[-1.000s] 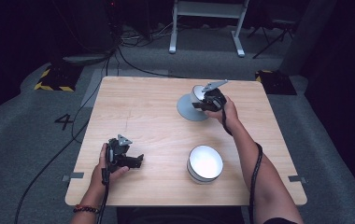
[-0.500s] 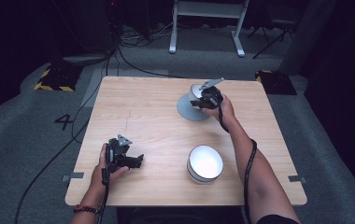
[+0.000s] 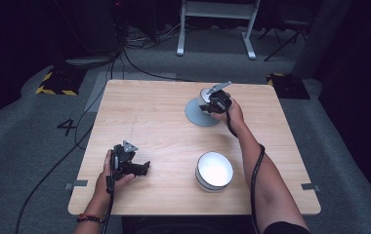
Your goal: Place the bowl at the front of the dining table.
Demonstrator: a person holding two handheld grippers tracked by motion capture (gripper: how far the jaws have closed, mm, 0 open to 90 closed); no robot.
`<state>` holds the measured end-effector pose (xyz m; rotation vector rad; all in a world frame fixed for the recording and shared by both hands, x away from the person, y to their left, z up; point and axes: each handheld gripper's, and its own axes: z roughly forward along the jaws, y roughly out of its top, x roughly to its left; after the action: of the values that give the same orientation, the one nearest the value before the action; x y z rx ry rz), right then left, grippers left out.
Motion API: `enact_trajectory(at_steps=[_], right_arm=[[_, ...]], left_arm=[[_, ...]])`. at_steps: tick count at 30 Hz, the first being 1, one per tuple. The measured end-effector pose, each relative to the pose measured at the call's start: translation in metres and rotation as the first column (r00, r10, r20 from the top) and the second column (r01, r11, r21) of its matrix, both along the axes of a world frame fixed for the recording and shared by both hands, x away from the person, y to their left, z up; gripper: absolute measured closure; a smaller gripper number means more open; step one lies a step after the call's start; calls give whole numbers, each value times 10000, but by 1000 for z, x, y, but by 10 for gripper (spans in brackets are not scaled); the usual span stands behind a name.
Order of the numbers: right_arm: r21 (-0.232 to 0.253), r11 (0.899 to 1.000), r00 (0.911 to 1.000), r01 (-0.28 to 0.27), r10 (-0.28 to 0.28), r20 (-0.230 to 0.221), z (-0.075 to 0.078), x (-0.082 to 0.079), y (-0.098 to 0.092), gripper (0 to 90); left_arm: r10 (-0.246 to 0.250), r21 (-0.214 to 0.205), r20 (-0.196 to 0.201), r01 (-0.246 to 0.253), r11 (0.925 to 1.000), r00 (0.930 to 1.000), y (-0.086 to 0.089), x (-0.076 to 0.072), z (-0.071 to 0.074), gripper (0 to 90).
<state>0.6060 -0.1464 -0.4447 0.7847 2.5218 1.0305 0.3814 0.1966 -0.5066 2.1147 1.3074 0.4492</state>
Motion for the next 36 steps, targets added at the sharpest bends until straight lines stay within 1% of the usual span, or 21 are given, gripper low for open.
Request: enact_trajectory(at_steps=[2,4,8,9,10,12,13,17,19,21,22,25,27,28,30,31,32,33,35,36], right_arm=[[-49,10000,10000,46,-46,-24,-1,1,2,829],[-272,9996,10000,-29,29,-4,-3,2,5,829],[-242,9997,10000,-14,16,90,-4,4,10,829],[-376,9992,9999,93,-91,64,-4,5,11,829],[-501,9987,10000,60,-58,38,-5,5,12,829],[-449,9990,10000,56,-53,69,-6,6,13,828],[-367,9993,9999,112,-112,-5,-6,6,13,829],[-586,9981,9998,183,-181,38,-6,7,14,829],[-719,9974,9999,59,-53,85,-7,7,17,829],[-855,9963,10000,73,-71,31,-7,6,18,829],[-849,9964,10000,18,-14,44,-8,7,19,829],[-745,9972,9998,79,-91,-148,-9,7,19,828],[-540,9985,9998,98,-106,-145,-9,7,20,809],[-477,9989,9998,42,-52,-216,-9,7,20,810],[-614,9980,9996,-143,127,-264,-10,6,23,810],[-750,9971,9993,-154,128,-351,-10,4,24,801],[-695,9972,9990,-280,256,-355,-11,4,25,795],[-754,9967,9992,-287,266,-292,-10,4,25,797],[-585,9981,9991,-203,181,-382,-11,4,26,799],[-597,9980,9990,-200,175,-412,-11,4,25,798]], left_arm=[[-2,4,0,2,10000,10000,0,0,0,1],[-1,4,2,1,10000,10000,0,0,0,1],[-3,1,3,3,10000,10000,0,0,0,1],[-1,1,2,1,10000,10000,0,0,0,1],[-2,0,4,2,10000,10000,0,0,0,1],[3,12,17,-3,10000,10000,0,0,0,1],[7,18,23,-7,10000,10000,0,0,0,1],[-2,-4,5,2,10000,10000,0,0,0,1],[-3,7,9,3,10000,10000,0,0,0,1],[-1,5,11,1,10000,10000,0,0,0,1],[-5,-1,4,5,10000,10000,0,0,0,1],[-2,-5,4,2,10000,10000,0,0,0,1],[-2,7,9,2,10000,10000,0,0,0,1],[-4,4,10,4,10000,10000,0,0,0,1],[-4,-2,3,4,10000,10000,0,0,0,1],[-3,5,11,3,10000,10000,0,0,0,1],[-5,-3,3,5,10000,10000,0,0,0,1],[-3,1,2,3,10000,10000,0,0,0,1],[-3,4,0,3,10000,10000,0,0,0,1],[-1,0,3,1,10000,10000,0,0,0,1]])
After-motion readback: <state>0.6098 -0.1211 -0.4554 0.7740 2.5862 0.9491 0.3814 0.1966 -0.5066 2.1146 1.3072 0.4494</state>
